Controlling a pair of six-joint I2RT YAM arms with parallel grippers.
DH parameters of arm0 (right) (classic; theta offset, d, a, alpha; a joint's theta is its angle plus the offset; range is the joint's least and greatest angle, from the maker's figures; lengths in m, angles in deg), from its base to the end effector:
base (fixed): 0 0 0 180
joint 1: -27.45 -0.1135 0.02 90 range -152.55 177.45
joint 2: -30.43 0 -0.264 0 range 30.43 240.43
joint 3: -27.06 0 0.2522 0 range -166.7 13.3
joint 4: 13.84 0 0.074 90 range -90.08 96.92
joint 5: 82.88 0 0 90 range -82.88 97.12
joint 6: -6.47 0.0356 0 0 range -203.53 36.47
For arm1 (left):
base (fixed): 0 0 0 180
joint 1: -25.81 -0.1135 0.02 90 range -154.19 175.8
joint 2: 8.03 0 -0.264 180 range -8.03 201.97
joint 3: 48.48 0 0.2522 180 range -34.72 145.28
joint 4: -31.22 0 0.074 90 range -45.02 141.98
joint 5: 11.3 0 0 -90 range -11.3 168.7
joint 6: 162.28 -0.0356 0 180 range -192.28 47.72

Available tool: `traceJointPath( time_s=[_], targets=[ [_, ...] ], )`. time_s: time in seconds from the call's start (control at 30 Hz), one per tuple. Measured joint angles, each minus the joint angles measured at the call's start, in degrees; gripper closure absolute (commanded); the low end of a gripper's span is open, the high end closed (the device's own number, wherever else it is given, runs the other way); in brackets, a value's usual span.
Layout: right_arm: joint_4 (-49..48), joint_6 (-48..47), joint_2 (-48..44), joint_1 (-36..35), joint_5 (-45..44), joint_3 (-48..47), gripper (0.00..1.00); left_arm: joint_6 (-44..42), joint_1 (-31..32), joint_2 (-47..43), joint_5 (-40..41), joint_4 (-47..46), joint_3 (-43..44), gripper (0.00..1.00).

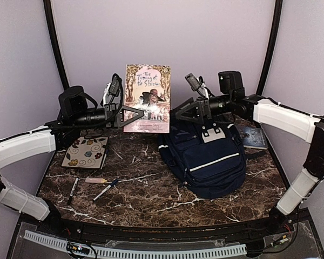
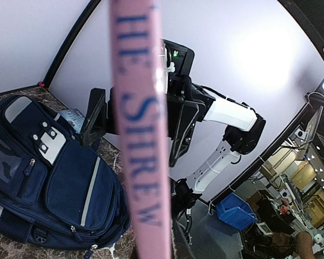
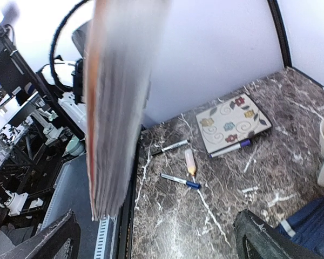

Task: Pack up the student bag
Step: Pass from the left arm to the right

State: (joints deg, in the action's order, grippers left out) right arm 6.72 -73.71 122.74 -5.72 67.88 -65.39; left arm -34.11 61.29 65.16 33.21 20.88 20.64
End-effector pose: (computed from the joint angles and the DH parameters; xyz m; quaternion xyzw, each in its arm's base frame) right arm 0.2914 0.2276 0.3460 -0.4260 0.6354 0.5668 0.3058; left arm 0.2243 -0.1911 0.3591 0.2734 0.6221 -0.6182 0.3951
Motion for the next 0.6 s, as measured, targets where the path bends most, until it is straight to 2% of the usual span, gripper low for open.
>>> traceJointPath(
  time_s=[0.3,0.43,0.6],
  targets=[
    [-27.2,22.7,3.1,-3.8,7.4,1.2,0.02,4.1,2.1,3.1,-1.9,-7.0,0.0,1.00],
    [-35.2,30.3,5.2,-5.5,8.3,1.6,0.16,4.3,2.1,3.5,-1.5,-7.8,0.0,1.00],
    [-30.6,29.5,5.2,-5.9,7.0,1.3,0.35,2.5,2.0,3.4,2.3,-6.4,0.0,1.00]
  ],
)
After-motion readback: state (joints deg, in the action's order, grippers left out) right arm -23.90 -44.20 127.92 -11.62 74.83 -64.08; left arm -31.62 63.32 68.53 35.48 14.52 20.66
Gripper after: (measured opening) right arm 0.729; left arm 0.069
